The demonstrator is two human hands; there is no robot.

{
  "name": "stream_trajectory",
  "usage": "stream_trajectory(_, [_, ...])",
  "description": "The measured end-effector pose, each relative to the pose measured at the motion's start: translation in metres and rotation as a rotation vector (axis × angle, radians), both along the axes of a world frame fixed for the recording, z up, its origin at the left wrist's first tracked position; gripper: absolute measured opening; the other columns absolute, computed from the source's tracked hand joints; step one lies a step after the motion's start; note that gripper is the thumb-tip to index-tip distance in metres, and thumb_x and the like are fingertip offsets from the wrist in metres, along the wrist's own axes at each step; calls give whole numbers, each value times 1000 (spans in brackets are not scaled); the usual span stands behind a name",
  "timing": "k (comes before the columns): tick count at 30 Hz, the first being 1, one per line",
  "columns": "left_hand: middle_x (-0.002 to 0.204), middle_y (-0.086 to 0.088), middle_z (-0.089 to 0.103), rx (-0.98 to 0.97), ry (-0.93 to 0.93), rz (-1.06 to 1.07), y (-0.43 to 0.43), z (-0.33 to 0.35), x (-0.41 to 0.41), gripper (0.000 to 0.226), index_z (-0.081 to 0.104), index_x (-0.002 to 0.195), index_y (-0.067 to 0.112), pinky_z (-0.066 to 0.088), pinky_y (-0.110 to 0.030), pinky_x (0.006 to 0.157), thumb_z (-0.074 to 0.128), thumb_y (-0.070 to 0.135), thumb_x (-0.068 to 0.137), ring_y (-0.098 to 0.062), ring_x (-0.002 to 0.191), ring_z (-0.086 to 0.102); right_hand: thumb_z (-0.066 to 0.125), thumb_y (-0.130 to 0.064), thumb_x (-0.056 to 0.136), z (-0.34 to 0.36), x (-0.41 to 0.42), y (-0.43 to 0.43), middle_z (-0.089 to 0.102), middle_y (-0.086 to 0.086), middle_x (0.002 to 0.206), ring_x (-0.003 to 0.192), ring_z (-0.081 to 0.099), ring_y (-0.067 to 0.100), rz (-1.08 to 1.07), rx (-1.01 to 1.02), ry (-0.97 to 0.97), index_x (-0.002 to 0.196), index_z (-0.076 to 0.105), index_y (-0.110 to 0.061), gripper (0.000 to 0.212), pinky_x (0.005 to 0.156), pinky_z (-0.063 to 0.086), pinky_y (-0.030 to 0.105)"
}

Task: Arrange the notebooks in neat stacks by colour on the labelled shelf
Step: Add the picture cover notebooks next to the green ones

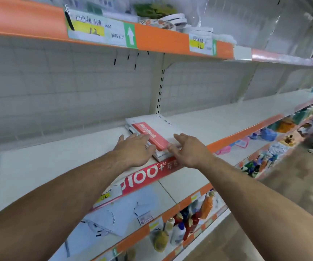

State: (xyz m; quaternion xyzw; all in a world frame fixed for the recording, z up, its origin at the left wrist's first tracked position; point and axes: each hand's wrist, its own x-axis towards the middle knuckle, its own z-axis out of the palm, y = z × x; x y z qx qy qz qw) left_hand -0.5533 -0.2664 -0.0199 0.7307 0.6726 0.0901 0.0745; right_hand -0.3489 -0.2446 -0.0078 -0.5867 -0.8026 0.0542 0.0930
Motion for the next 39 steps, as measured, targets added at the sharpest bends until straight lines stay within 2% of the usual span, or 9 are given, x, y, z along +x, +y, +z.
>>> stream_trajectory(2, [160,7,34,-4,-38,23,11,-1,2,60,32,152,30,11,-58,120,22,59,100,-19,147,28,39,-64,96,0,1,20,53,8,142,133,47,29,-14,6,36,142,49,-16,68,106,41,42])
stream_trajectory(5, [153,6,43,4,-67,63,26,-1,11,54,41,145,28,19,-54,119,27,56,101,-18,140,38,43,-67,92,1,5,54,62,10,127,117,55,29,-54,-9,101,126,59,-15,64,95,48,39])
stream_trajectory(10, [139,3,55,-34,-129,170,43,0,29,51,51,138,23,41,-44,108,40,55,100,-19,123,53,55,-74,83,-1,8,111,62,6,125,113,58,26,-21,-120,56,123,57,-12,73,90,47,36])
stream_trajectory(15, [115,9,64,-83,-59,289,59,8,40,43,62,116,27,52,-37,89,53,62,92,-14,98,60,75,-65,73,5,12,148,57,-6,82,74,55,13,98,-277,129,77,49,-19,53,67,42,31])
stream_trajectory(20, [138,8,55,-125,-93,385,62,13,49,64,51,141,28,44,-34,102,59,64,88,-17,121,53,82,-63,66,6,10,169,59,-2,80,73,57,16,189,-339,113,77,53,-17,55,63,42,29])
stream_trajectory(23, [143,7,51,-147,-120,418,63,18,52,67,48,144,28,42,-35,106,63,60,88,-18,125,50,86,-57,64,7,10,174,60,1,79,73,60,18,218,-368,157,78,54,-14,55,62,44,29])
stream_trajectory(31, [152,4,44,-233,-85,450,68,19,58,89,28,155,29,39,-36,111,59,71,82,-22,134,47,78,-34,78,2,12,172,62,-2,77,68,60,14,279,-258,246,78,55,-17,29,58,47,26])
stream_trajectory(36, [147,7,49,-242,-233,437,62,19,58,89,29,152,29,41,-36,108,55,74,81,-20,127,52,70,-16,84,-1,21,181,61,0,76,67,64,17,178,-406,516,75,54,-14,18,50,54,28])
stream_trajectory(39, [144,6,50,-287,-186,457,60,19,57,85,30,151,24,42,-36,107,55,71,85,-20,125,52,63,-9,89,0,25,185,63,5,85,74,66,23,105,-510,670,79,55,-11,13,50,53,30])
